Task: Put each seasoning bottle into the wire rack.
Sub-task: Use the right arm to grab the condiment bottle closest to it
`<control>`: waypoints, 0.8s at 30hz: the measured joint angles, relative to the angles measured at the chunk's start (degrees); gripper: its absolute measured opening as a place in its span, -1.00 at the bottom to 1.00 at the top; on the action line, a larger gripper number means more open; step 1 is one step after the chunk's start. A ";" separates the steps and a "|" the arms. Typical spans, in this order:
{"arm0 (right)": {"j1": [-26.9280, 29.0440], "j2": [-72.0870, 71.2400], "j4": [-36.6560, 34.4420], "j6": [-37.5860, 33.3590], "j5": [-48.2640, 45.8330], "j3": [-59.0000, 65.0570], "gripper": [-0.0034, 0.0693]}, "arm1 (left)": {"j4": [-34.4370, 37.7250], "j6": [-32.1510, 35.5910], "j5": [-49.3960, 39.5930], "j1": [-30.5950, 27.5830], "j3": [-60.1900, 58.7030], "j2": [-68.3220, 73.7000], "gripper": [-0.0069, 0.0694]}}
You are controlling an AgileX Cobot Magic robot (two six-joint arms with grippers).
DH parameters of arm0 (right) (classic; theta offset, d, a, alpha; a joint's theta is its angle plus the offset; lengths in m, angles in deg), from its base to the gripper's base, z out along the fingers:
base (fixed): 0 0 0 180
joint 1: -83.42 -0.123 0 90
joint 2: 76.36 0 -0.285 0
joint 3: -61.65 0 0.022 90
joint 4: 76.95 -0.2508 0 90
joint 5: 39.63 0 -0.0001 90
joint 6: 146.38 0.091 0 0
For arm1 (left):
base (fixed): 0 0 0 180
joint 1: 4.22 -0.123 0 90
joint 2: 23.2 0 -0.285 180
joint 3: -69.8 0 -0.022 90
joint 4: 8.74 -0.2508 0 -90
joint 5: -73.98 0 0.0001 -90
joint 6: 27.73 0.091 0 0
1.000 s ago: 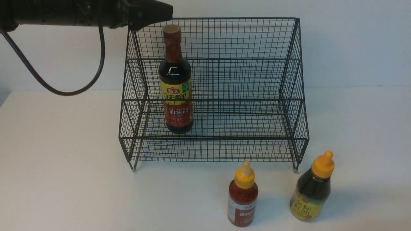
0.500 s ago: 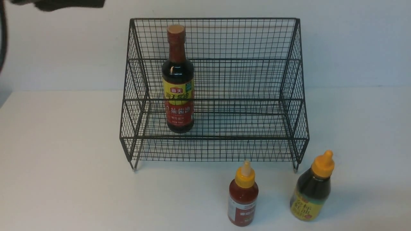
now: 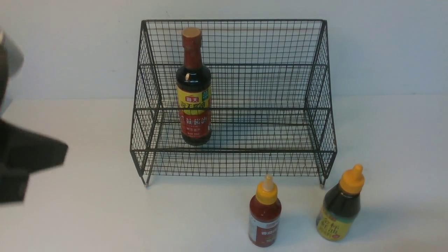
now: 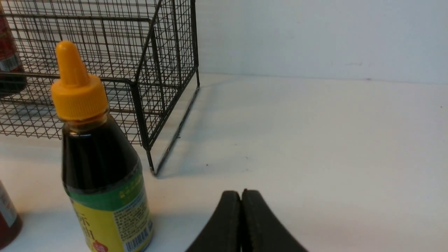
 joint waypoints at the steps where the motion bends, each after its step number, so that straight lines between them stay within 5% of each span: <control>1: 0.00 0.00 0.00 0.00 0.00 0.00 -0.95 | 2.22 0.84 2.08 0.00 -5.02 -3.37 -0.83; 10: 0.00 0.00 0.00 0.00 0.00 0.00 -0.95 | 12.89 4.36 21.18 0.00 -27.99 -27.24 -0.83; 24: 0.00 0.00 0.00 0.00 0.00 0.00 -0.95 | 14.65 6.64 23.60 0.00 -31.67 -36.63 -0.83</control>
